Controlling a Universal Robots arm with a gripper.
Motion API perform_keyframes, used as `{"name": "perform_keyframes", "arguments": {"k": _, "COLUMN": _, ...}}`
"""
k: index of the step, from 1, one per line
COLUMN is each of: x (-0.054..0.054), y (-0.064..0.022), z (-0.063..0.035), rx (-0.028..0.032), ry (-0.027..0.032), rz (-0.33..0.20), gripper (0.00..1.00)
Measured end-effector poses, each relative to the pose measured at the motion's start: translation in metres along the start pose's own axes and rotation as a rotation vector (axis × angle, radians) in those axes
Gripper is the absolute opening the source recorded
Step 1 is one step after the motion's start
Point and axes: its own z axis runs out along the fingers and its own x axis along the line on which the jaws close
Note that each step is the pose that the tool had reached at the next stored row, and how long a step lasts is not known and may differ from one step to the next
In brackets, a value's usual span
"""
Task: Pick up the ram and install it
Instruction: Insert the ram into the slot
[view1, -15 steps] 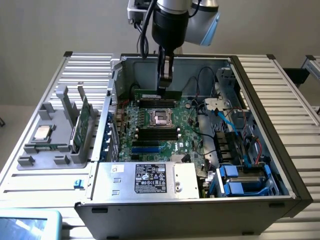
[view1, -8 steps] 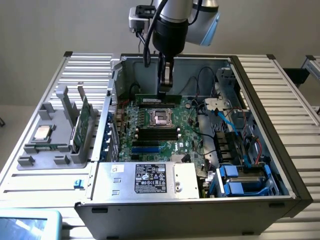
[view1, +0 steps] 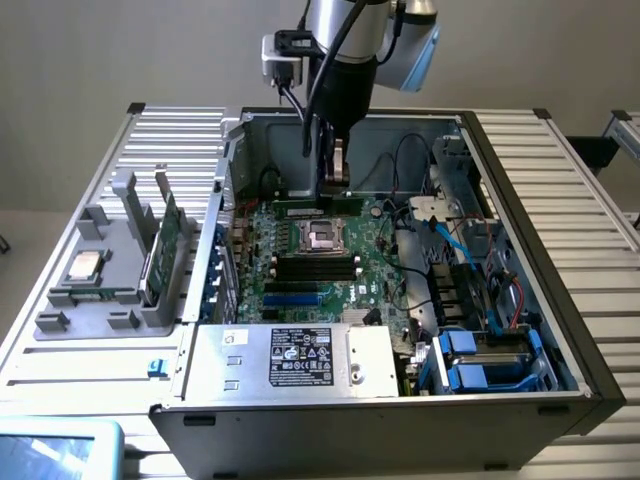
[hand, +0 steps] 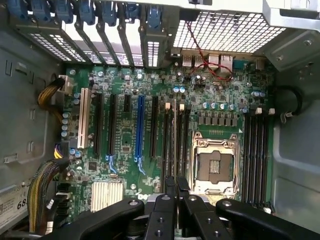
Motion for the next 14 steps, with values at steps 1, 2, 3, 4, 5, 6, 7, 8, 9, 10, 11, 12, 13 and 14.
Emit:
{"name": "perform_keyframes", "arguments": {"k": 1, "x": 0.000, "y": -0.0002, "z": 0.0018, "rx": 0.0000, "ry": 0.0000, "rz": 0.000, "gripper": 0.11}}
{"name": "perform_keyframes", "arguments": {"k": 2, "x": 0.000, "y": -0.0004, "z": 0.0036, "rx": -0.0001, "ry": 0.0000, "rz": 0.000, "gripper": 0.11}}
{"name": "perform_keyframes", "arguments": {"k": 3, "x": -0.001, "y": -0.0006, "z": 0.0053, "rx": -0.0002, "ry": 0.0000, "rz": 0.000, "gripper": 0.11}}
{"name": "perform_keyframes", "arguments": {"k": 4, "x": -0.001, "y": -0.0008, "z": 0.0072, "rx": -0.0004, "ry": 0.0001, "rz": 0.000, "gripper": 0.11}}
{"name": "perform_keyframes", "arguments": {"k": 5, "x": -0.001, "y": -0.0009, "z": 0.0090, "rx": -0.0005, "ry": 0.0000, "rz": 0.000, "gripper": 0.11}}
{"name": "perform_keyframes", "arguments": {"k": 6, "x": -0.001, "y": -0.0011, "z": 0.0109, "rx": -0.0005, "ry": 0.0000, "rz": 0.000, "gripper": 0.11}}
{"name": "perform_keyframes", "arguments": {"k": 7, "x": -0.001, "y": -0.0013, "z": 0.0126, "rx": -0.0006, "ry": -0.0001, "rz": 0.000, "gripper": 0.11}}
{"name": "perform_keyframes", "arguments": {"k": 8, "x": -0.001, "y": -0.0017, "z": 0.0164, "rx": -0.0006, "ry": 0.0000, "rz": 0.000, "gripper": 0.11}}
{"name": "perform_keyframes", "arguments": {"k": 9, "x": -0.001, "y": -0.0019, "z": 0.0182, "rx": -0.0005, "ry": -0.0002, "rz": 0.001, "gripper": 0.11}}
{"name": "perform_keyframes", "arguments": {"k": 10, "x": -0.001, "y": -0.0020, "z": 0.0200, "rx": -0.0006, "ry": -0.0003, "rz": 0.003, "gripper": 0.11}}
{"name": "perform_keyframes", "arguments": {"k": 11, "x": -0.001, "y": -0.0022, "z": 0.0217, "rx": -0.0003, "ry": -0.0008, "rz": 0.007, "gripper": 0.11}}
{"name": "perform_keyframes", "arguments": {"k": 12, "x": -0.001, "y": -0.0023, "z": 0.0229, "rx": -0.0002, "ry": -0.0011, "rz": 0.011, "gripper": 0.11}}
{"name": "perform_keyframes", "arguments": {"k": 13, "x": -0.001, "y": -0.0024, "z": 0.0240, "rx": 0.0000, "ry": -0.0015, "rz": 0.014, "gripper": 0.11}}
{"name": "perform_keyframes", "arguments": {"k": 14, "x": -0.001, "y": -0.0025, "z": 0.0250, "rx": 0.0002, "ry": -0.0018, "rz": 0.018, "gripper": 0.11}}
